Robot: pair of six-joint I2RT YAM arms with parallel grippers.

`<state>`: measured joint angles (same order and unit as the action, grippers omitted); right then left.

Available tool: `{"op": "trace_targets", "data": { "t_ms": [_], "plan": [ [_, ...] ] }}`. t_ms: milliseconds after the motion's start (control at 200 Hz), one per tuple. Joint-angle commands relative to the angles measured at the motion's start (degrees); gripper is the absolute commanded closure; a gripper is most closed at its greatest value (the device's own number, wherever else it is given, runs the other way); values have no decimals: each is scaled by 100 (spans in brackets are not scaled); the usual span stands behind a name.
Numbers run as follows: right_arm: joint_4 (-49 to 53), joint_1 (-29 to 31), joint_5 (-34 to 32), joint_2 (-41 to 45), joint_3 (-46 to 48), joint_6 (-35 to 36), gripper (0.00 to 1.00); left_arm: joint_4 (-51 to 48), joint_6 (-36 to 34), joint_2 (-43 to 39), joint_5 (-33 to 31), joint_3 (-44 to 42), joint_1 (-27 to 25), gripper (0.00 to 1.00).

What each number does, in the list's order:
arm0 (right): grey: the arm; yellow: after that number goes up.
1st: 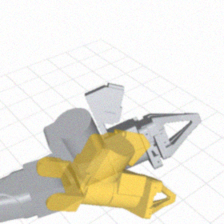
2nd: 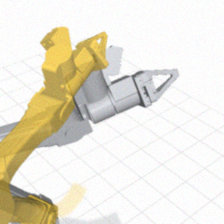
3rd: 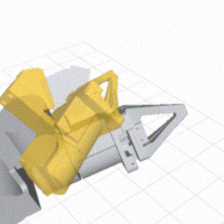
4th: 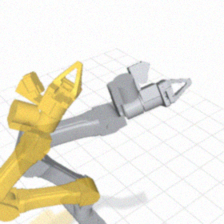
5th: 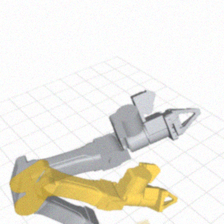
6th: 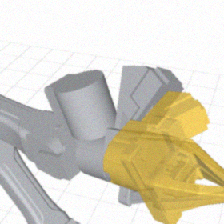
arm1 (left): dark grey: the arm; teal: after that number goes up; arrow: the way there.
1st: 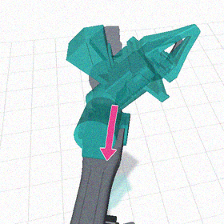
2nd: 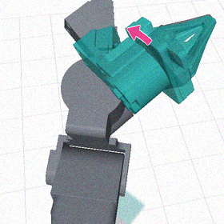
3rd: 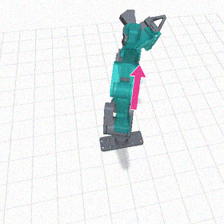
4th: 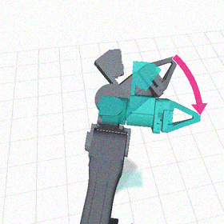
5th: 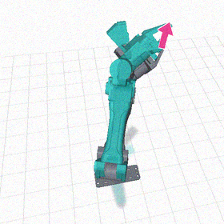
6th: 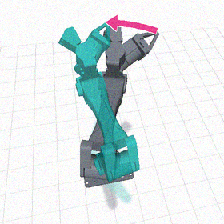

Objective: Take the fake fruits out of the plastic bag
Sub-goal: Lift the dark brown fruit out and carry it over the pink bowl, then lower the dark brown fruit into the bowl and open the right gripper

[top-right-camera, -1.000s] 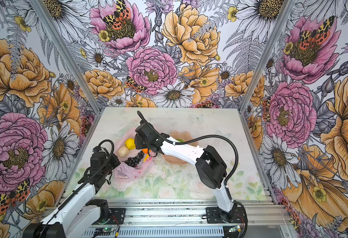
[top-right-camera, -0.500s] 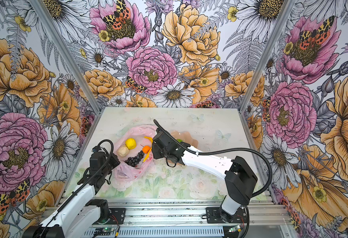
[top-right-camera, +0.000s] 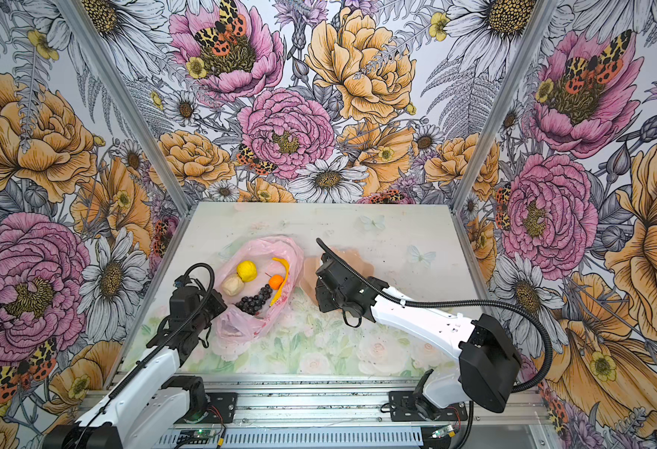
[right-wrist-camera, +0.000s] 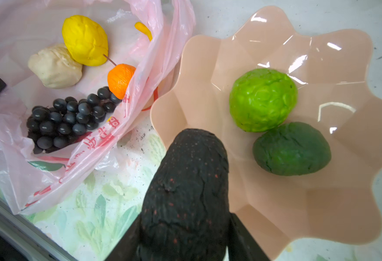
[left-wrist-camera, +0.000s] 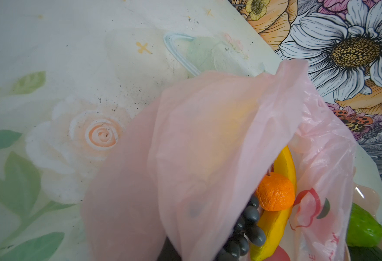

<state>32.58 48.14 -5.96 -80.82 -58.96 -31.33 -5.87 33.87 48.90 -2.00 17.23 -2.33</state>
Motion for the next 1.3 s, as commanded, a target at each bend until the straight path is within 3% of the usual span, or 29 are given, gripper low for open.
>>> {"op": "trace_targets", "data": {
  "t_ms": [0,841,1296],
  "plan": [
    [147,-83,-48,52,91,162,51,215,-114,-4,88,45,48,96],
    [292,-578,-416,-1292,-571,564,50,228,-101,-19,130,30,48,96],
    [293,-603,-549,-1705,-747,643,40,245,-100,-57,143,10,39,95]
  ]
}}
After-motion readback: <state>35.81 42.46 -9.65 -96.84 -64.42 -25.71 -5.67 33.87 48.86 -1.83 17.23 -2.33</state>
